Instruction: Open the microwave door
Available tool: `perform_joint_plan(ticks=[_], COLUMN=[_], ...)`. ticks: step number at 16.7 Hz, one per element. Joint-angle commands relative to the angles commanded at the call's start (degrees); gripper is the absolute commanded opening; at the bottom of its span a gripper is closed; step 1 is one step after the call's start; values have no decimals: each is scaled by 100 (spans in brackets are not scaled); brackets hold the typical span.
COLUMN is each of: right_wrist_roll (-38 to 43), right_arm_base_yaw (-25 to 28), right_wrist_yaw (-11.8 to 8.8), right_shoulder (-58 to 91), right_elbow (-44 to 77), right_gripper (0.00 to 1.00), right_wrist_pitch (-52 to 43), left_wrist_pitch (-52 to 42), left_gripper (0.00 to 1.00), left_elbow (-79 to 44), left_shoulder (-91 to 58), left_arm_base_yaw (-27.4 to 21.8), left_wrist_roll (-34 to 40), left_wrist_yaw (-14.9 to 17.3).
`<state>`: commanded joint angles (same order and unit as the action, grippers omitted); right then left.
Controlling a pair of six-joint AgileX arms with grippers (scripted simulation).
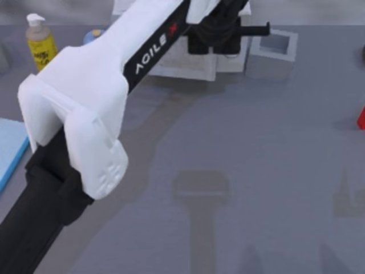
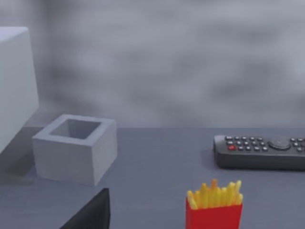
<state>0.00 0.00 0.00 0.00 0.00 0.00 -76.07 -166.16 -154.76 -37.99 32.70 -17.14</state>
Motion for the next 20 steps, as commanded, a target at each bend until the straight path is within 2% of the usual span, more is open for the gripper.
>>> perform_joint_plan(ticks=[8,16,20], right_wrist_roll=[0,0,0], right_arm_base_yaw=[0,0,0], right_wrist_yaw=[0,0,0], right_shoulder=[0,0,0], right_elbow=[0,0,0], right_gripper=[100,100,100], right_wrist_pitch=[0,0,0], left_wrist_pitch=[172,1387,1676], left_gripper=[0,0,0], left_elbow=[233,2736,3195], left_shoulder=[113,1386,1674], left_arm_base_yaw=[-42,24,33], left_wrist_roll=[-38,-490,-592], left_wrist_yaw=[30,198,254])
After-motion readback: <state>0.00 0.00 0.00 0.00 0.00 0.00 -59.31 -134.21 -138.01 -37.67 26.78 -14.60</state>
